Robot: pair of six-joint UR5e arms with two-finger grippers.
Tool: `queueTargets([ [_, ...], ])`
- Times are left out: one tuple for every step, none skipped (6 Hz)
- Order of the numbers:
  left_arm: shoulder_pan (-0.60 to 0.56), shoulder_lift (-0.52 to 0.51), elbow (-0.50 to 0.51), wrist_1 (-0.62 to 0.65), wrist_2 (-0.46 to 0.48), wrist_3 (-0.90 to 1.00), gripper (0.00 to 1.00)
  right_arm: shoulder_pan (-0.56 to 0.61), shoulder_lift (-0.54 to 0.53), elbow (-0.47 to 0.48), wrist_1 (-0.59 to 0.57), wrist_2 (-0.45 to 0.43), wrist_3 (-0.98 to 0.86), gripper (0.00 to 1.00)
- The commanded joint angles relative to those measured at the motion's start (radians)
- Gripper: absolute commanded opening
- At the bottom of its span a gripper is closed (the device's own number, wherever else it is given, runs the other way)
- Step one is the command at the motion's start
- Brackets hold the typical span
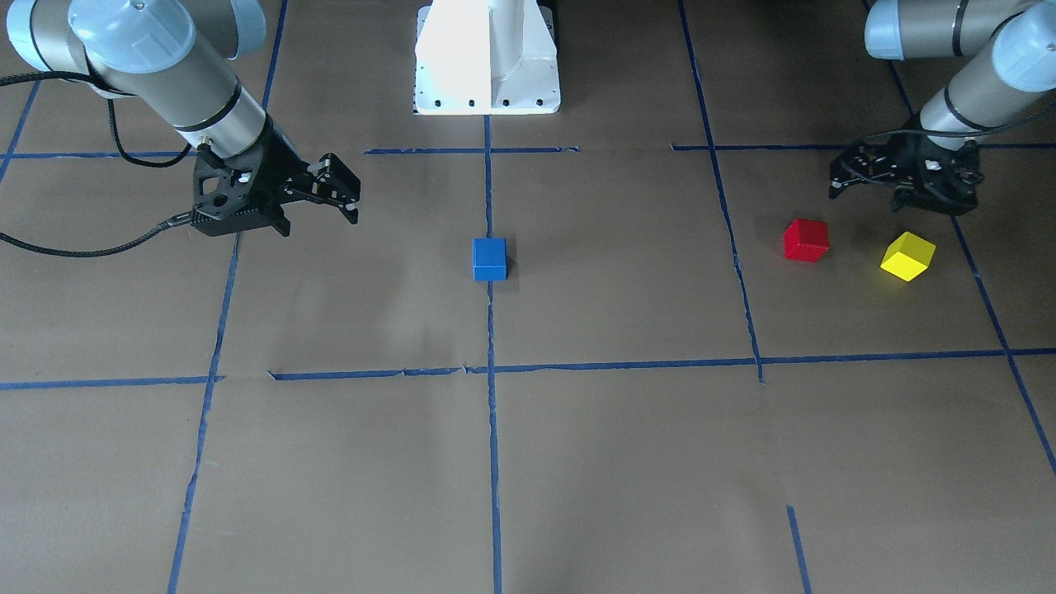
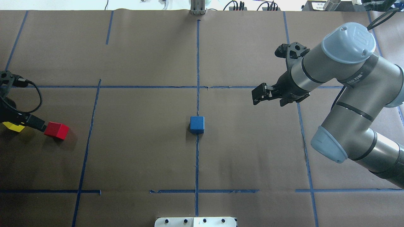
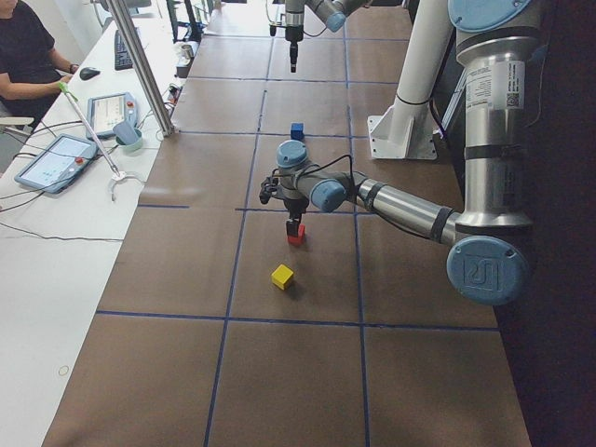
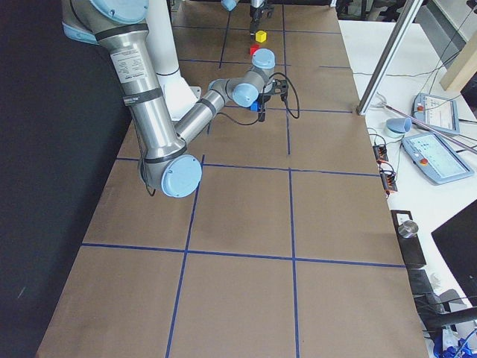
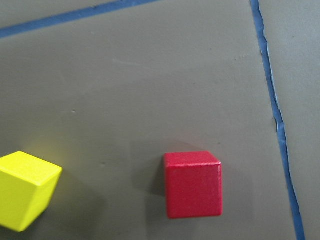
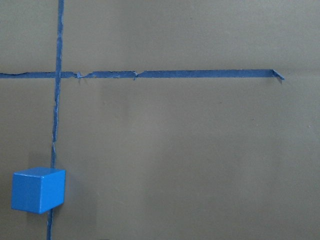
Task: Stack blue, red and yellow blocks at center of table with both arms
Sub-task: 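Grasp the red cube with the left gripper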
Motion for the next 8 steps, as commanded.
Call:
queueTargets([
  [0.075,-0.002,0.058,-0.113,0.078,-0.12,1.0,-0.002,-0.01,-0.004,0.001,-0.005,-0.003,1.0],
  [0.075,-0.005,0.112,-0.187,0.082,-0.118,1.0,-0.002,-0.009,-0.001,0.001,-0.005,-0.005,1.0],
  [0.077,-0.011,0.138,-0.216,0.082,-0.129,1.0,-0.004,-0.009,-0.001,0.001,-0.005,-0.005,1.0],
  [0.077,-0.017,0.145,-0.218,0.082,-0.129,1.0,-0.004,-0.009,-0.004,0.001,-0.005,-0.005,1.0],
  [0.078,-0.026,0.163,-0.219,0.082,-0.124,0.98,-0.004,-0.009,-0.004,0.001,-0.005,-0.005,1.0],
  [0.08,-0.043,0.163,-0.216,0.084,-0.123,0.88,-0.006,-0.007,-0.004,0.001,-0.005,-0.005,1.0],
  [0.08,-0.043,0.163,-0.215,0.084,-0.111,0.68,-0.006,-0.007,-0.004,0.001,-0.007,-0.005,1.0],
  [0.08,-0.043,0.16,-0.215,0.086,-0.111,0.4,-0.006,-0.007,-0.004,0.001,-0.007,-0.005,1.0],
])
